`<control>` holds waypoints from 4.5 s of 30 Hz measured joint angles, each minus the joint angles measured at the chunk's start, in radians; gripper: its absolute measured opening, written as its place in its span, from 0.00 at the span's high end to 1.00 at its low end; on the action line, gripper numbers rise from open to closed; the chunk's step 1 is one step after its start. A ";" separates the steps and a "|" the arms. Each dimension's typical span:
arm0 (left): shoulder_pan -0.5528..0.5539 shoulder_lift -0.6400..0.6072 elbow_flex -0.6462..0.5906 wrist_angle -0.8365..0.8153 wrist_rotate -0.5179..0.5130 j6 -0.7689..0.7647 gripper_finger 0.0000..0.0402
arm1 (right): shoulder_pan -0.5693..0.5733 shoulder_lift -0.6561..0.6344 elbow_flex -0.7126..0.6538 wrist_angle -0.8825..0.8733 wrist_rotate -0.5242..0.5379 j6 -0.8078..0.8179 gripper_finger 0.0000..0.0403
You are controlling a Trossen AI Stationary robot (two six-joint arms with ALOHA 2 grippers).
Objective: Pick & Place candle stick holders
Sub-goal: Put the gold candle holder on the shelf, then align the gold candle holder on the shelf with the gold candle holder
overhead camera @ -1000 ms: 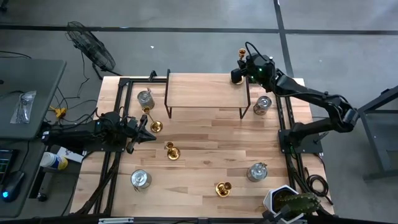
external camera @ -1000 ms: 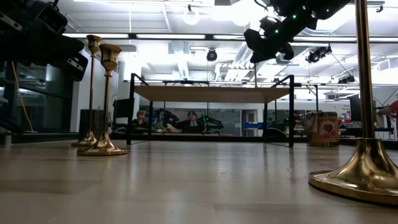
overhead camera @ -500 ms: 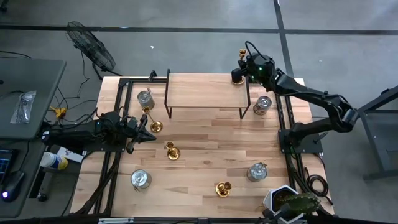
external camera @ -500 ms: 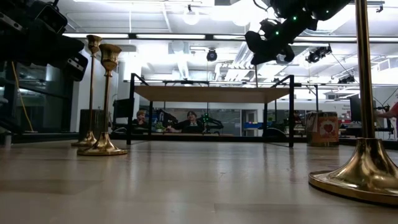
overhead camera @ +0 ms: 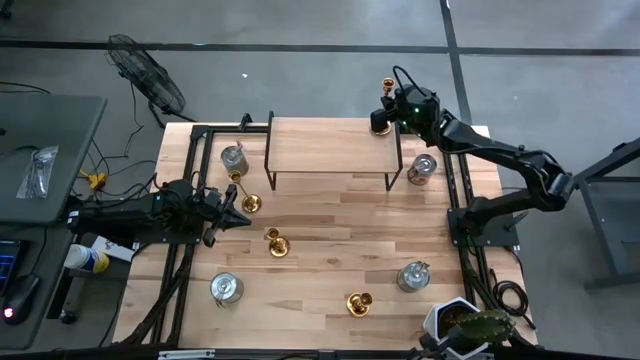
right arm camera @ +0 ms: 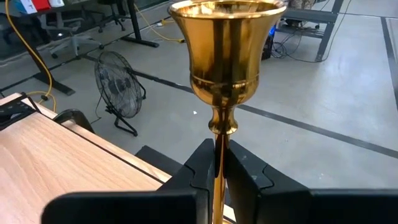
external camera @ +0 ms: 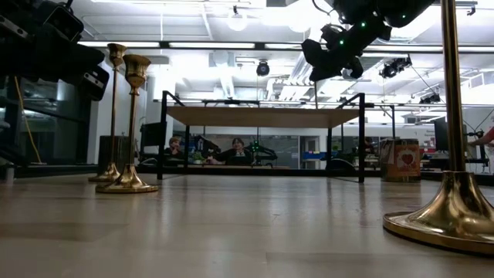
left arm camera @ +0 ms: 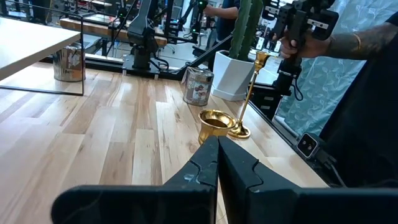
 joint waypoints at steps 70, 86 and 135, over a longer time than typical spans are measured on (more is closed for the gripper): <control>0.000 0.000 0.000 0.000 0.000 0.000 1.00 | 0.594 -0.289 -0.022 -0.664 -0.379 0.006 0.38; 0.000 0.000 0.000 0.000 0.000 0.000 1.00 | 0.973 -0.202 -0.227 -0.404 -0.383 -0.020 0.38; 0.000 0.000 0.000 0.000 0.000 0.000 1.00 | 1.300 0.269 -0.225 0.354 -0.285 0.135 0.72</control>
